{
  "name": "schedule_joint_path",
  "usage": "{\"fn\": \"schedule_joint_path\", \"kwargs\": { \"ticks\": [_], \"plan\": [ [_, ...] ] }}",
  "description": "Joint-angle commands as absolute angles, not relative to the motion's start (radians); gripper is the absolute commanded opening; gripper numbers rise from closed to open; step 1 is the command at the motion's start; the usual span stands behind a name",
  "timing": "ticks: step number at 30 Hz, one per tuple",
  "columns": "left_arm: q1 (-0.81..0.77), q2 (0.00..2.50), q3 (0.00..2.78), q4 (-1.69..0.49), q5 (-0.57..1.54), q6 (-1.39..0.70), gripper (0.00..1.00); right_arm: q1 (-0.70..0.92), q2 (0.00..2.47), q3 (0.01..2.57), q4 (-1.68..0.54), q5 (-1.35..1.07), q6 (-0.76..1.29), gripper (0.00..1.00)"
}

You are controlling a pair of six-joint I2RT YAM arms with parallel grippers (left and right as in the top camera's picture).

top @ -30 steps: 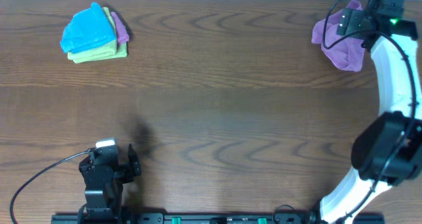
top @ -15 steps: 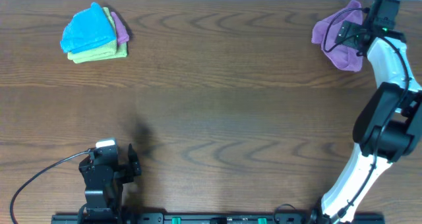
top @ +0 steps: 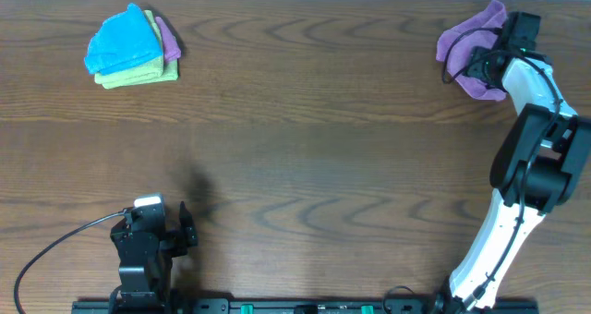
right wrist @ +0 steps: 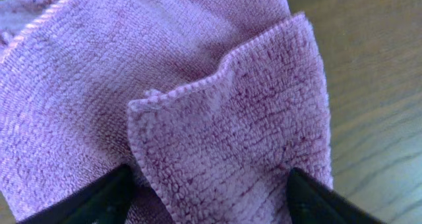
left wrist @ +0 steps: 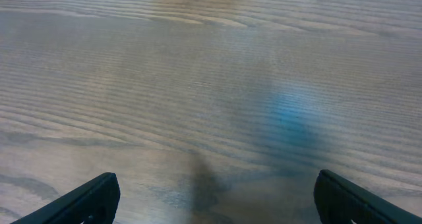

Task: Fold the cloth
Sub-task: 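Reach the right gripper to the crumpled pink cloth and grasp it, then lift the pink cloth with the right gripper and carry it to center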

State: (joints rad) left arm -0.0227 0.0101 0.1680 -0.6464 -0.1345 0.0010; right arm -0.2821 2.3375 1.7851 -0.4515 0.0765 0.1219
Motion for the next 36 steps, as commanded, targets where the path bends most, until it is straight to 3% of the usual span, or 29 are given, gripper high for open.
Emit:
{"fn": "schedule_joint_path", "kwargs": {
  "ticks": [1,3,4,5,9,16,22,30,36],
  "plan": [
    [-0.027,0.004,0.158,-0.647,-0.137,0.012,0.95,-0.281,2.335,1.804,-0.445,0.078,0.126,0.54],
    [-0.027,0.004,0.158,-0.647,-0.137,0.012,0.95,-0.281,2.328,1.804,-0.447,0.078,0.126,0.45],
    [-0.027,0.004,0.158,-0.647,-0.137,0.012,0.95,-0.281,2.323,1.804,-0.450,0.078,0.126,0.38],
    [-0.027,0.004,0.158,-0.647,-0.137,0.012,0.95,-0.280,2.317,1.804,-0.453,0.078,0.126,0.24],
    [-0.027,0.004,0.158,-0.647,-0.137,0.012,0.95,-0.280,2.289,1.804,-0.467,0.078,0.126,0.02],
    [-0.027,0.004,0.158,-0.647,-0.137,0.012,0.95,-0.273,2.162,1.804,-0.549,0.078,0.110,0.01],
    [-0.027,0.004,0.158,-0.647,-0.137,0.012,0.95,-0.200,1.914,1.804,-0.717,0.078,0.089,0.01],
    [-0.027,0.004,0.158,-0.647,-0.137,0.012,0.95,0.000,1.616,1.804,-0.939,0.078,0.089,0.01],
    [-0.027,0.004,0.158,-0.647,-0.137,0.012,0.95,0.224,1.589,1.804,-1.068,0.066,0.093,0.01]
  ]
}}
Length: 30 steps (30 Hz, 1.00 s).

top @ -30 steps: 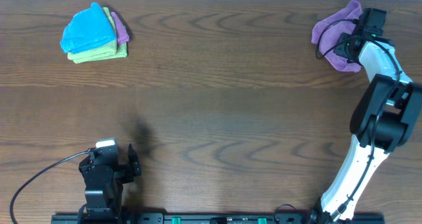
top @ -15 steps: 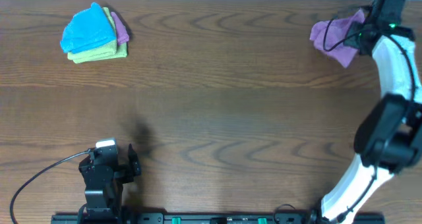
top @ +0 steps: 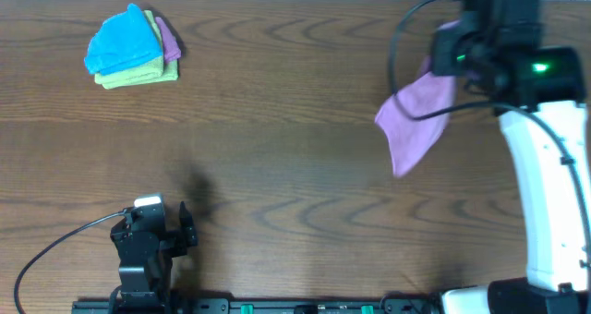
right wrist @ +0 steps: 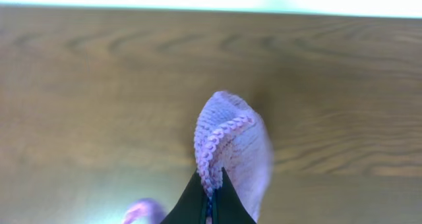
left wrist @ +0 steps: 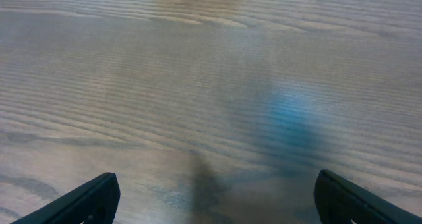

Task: Fold the cloth
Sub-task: 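Lift the pink cloth with the right gripper and carry it to center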

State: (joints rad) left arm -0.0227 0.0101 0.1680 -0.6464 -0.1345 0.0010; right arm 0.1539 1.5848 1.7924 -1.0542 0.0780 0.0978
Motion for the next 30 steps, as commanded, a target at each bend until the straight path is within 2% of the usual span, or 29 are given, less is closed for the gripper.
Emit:
{"fn": "schedule_joint_path", "kwargs": {
  "ticks": [1,9,14,23,30],
  "plan": [
    [-0.027,0.004,0.158,-0.647,-0.137,0.012,0.95,0.269,1.589,1.804,-1.076,0.063,0.101,0.01],
    [-0.027,0.004,0.158,-0.647,-0.137,0.012,0.95,0.557,1.588,1.804,-1.096,0.121,0.168,0.01],
    [-0.027,0.004,0.158,-0.647,-0.137,0.012,0.95,0.604,1.596,1.804,-1.040,0.010,0.191,0.01],
    [-0.027,0.004,0.158,-0.647,-0.137,0.012,0.95,0.789,1.620,1.804,-0.931,0.094,0.278,0.01],
    [-0.027,0.004,0.158,-0.647,-0.137,0.012,0.95,0.795,1.750,1.804,-0.828,0.098,0.300,0.01]
  ]
}}
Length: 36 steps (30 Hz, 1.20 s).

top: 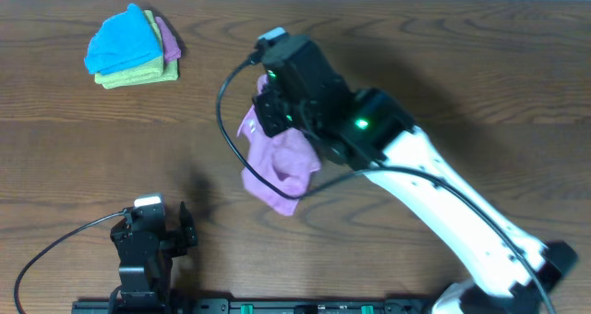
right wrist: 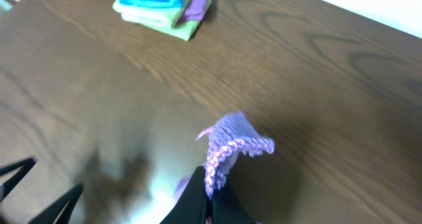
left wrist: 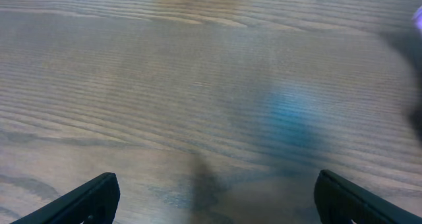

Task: Fold the cloth
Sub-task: 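Lift the pink cloth with the right gripper and carry it to center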

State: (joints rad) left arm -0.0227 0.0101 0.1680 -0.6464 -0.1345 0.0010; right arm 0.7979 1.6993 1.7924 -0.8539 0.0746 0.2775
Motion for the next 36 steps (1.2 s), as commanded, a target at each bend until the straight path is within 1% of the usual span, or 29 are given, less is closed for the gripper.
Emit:
{"fn": "schedule_joint_path", "kwargs": {
  "ticks": [1,4,9,12,16,17,18,19,20,24,27,29,33,35,36],
  "plan": [
    [-0.027,0.004,0.158,-0.647,-0.137,0.012,0.95,0.788,1.772,1.804,-0.807,0.106,0.299,0.01],
    [-0.027,0.004,0.158,-0.647,-0.137,0.012,0.95,0.748,1.830,1.804,-0.762,0.113,0.271,0.02],
    [-0.027,0.004,0.158,-0.647,-0.137,0.012,0.95,0.647,1.885,1.804,-0.748,0.170,0.215,0.01],
    [-0.027,0.004,0.158,-0.646,-0.137,0.012,0.95,0.563,1.905,1.804,-0.734,0.222,0.163,0.01],
    [-0.027,0.004,0.158,-0.646,-0.137,0.012,0.95,0.440,1.945,1.804,-0.688,0.228,0.113,0.01],
    [-0.027,0.004,0.158,-0.646,-0.137,0.012,0.95,0.402,1.969,1.804,-0.673,0.236,0.109,0.15],
    [-0.027,0.004,0.158,-0.646,-0.137,0.012,0.95,0.364,1.995,1.804,-0.665,0.237,0.103,0.45],
    [-0.027,0.004,0.158,-0.646,-0.137,0.012,0.95,0.339,2.013,1.804,-0.665,0.240,0.104,0.79],
    [-0.027,0.004,0.158,-0.646,-0.137,0.012,0.95,0.304,2.034,1.804,-0.673,0.241,0.108,0.99],
    [-0.027,0.004,0.158,-0.646,-0.125,0.012,0.95,0.266,2.019,1.804,-0.703,0.238,0.139,0.99],
    [-0.027,0.004,0.158,-0.651,-0.059,0.011,0.95,0.277,1.965,1.805,-0.748,0.157,0.142,0.99],
    [-0.027,0.004,0.158,-0.653,-0.015,0.012,0.95,0.296,1.935,1.805,-0.791,0.083,0.149,0.99],
    [-0.027,0.004,0.158,-0.617,0.081,0.011,0.95,0.348,1.921,1.805,-0.900,0.031,0.222,0.99],
    [-0.027,0.006,0.165,-0.583,0.135,-0.024,0.95,0.388,1.931,1.804,-0.929,0.025,0.246,0.99],
    [-0.027,0.011,0.179,-0.581,0.147,-0.057,0.95,0.411,1.935,1.804,-0.929,0.025,0.252,0.98]
  ]
}}
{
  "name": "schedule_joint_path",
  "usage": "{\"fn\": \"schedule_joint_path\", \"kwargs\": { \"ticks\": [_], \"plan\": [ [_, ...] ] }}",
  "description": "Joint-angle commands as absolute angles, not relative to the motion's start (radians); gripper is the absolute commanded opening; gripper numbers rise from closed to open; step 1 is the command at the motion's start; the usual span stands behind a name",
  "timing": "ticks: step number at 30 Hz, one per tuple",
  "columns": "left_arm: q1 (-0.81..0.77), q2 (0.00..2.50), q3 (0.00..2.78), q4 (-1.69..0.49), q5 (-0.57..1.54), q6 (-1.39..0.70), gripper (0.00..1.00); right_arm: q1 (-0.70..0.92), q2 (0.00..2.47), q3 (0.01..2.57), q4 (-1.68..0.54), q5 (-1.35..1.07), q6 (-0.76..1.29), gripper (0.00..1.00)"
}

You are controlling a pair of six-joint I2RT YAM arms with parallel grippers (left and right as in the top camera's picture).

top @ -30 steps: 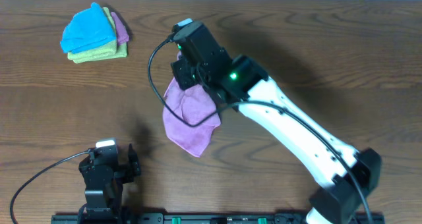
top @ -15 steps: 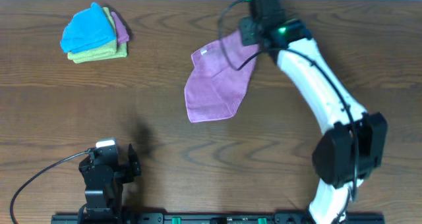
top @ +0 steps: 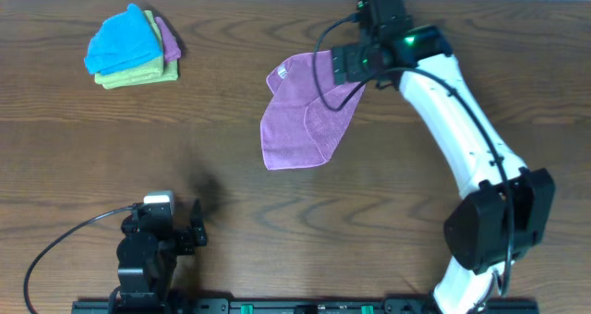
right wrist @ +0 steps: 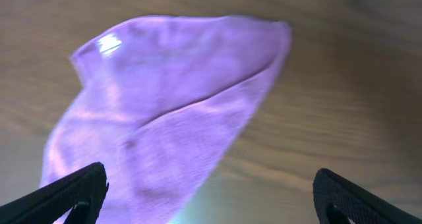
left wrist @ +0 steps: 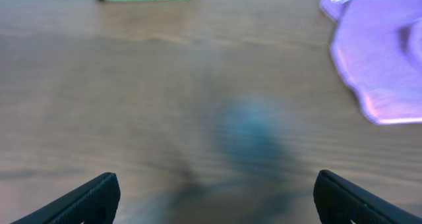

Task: Fold the cloth
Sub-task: 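Lift the pink cloth with the right gripper and carry it to center, then lay the cloth flat on the table with the right gripper, left arm approaching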

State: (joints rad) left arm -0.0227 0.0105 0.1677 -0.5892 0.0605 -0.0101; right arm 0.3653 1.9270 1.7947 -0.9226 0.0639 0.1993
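Note:
The purple cloth [top: 305, 115] lies spread but rumpled on the table's middle, one layer lapped over another; it also shows in the right wrist view [right wrist: 165, 118] and at the upper right of the left wrist view [left wrist: 382, 66]. My right gripper [top: 362, 65] hovers over the cloth's far right corner, open [right wrist: 211, 197], nothing between its fingers. At the near left edge my left gripper [top: 159, 235] stays open [left wrist: 217, 197] over bare wood.
A stack of folded cloths [top: 132, 46], blue on green and purple, sits at the far left corner; its green edge shows in the left wrist view. The dark wooden table [top: 416, 231] runs out to the near edge.
My right gripper has let go of the purple cloth and stands open to its right. The cloth now lies on the table. The left wrist view has shifted and blurred.
My right gripper was open at the crumpled purple cloth in the far right corner. Then it was shut on the cloth, held hanging. Then the cloth hung over the table's middle. Now it lies released there.

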Motion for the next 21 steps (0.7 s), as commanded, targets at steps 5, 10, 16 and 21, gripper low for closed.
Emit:
{"fn": "schedule_joint_path", "kwargs": {
  "ticks": [5,10,16,21],
  "plan": [
    [-0.027,0.161,0.343,-0.623,0.186,-0.118,0.95,0.483,1.954,1.804,-0.916,0.029,0.290,0.96],
    [-0.027,0.580,0.735,-0.783,0.266,-0.171,0.95,0.488,2.012,1.804,-0.947,-0.021,0.335,0.95],
    [-0.027,1.029,1.154,-1.018,0.567,-0.191,0.95,0.501,2.043,1.803,-0.965,-0.028,0.373,0.93],
    [-0.027,1.285,1.231,-1.009,0.734,-0.326,0.95,0.516,2.086,1.803,-0.965,-0.031,0.432,0.90]
  ]
}}
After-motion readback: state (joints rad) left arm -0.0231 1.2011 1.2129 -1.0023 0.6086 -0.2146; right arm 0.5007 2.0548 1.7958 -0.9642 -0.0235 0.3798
